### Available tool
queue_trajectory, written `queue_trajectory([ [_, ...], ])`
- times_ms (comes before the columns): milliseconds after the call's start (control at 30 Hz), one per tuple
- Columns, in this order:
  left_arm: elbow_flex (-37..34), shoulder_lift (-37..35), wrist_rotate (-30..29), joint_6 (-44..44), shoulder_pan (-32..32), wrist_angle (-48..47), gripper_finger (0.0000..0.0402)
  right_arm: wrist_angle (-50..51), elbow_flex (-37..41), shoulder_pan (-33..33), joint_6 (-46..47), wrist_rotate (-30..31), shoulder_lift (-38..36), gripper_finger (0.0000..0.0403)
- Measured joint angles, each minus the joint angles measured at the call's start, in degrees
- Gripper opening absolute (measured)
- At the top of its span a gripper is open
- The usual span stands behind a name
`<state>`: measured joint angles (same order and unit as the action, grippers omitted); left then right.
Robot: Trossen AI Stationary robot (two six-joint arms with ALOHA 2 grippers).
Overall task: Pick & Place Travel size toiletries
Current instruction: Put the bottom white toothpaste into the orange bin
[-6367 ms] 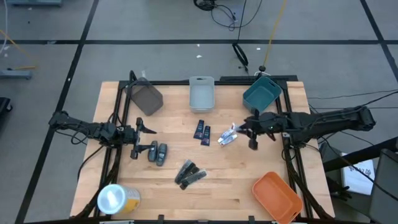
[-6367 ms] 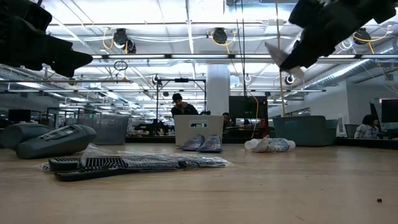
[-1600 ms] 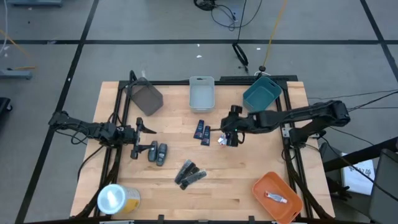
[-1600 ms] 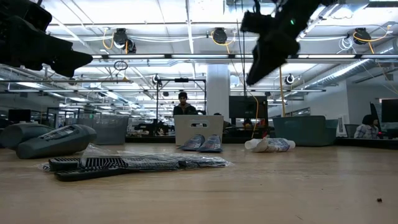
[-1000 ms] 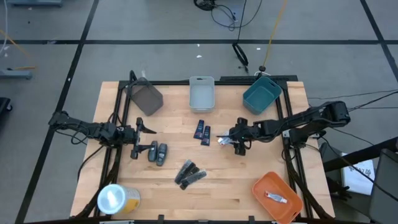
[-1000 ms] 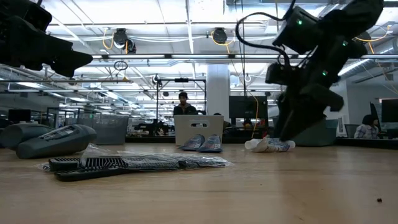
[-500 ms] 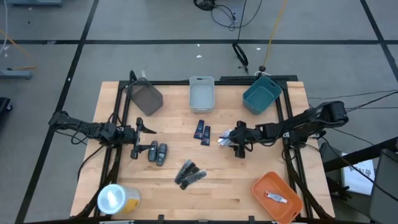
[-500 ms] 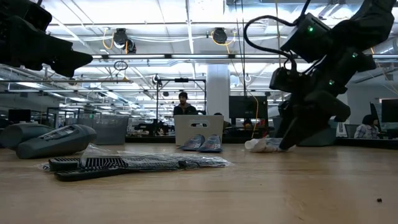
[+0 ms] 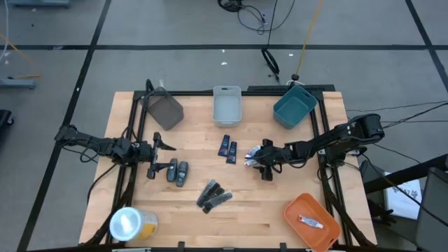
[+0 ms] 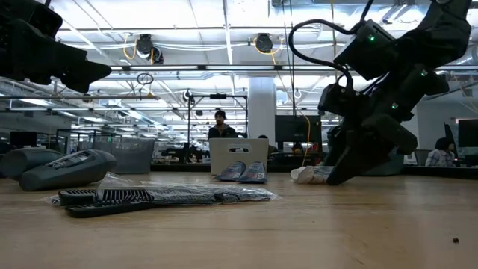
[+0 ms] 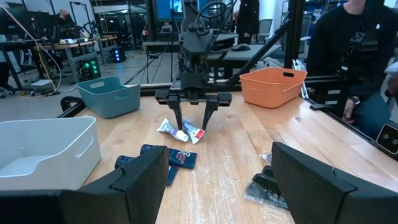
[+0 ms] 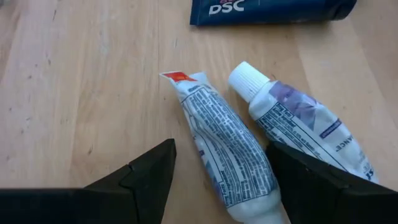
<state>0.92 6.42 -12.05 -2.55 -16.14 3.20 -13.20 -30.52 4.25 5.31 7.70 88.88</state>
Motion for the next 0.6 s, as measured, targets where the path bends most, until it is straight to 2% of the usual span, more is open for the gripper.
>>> queue_trajectory([
  [600,0.01,0.0,0.0,0.0,0.0,0.0,0.0283,-0.68,0.09,0.0,-0.04,-0.25,0.09,0.0129],
])
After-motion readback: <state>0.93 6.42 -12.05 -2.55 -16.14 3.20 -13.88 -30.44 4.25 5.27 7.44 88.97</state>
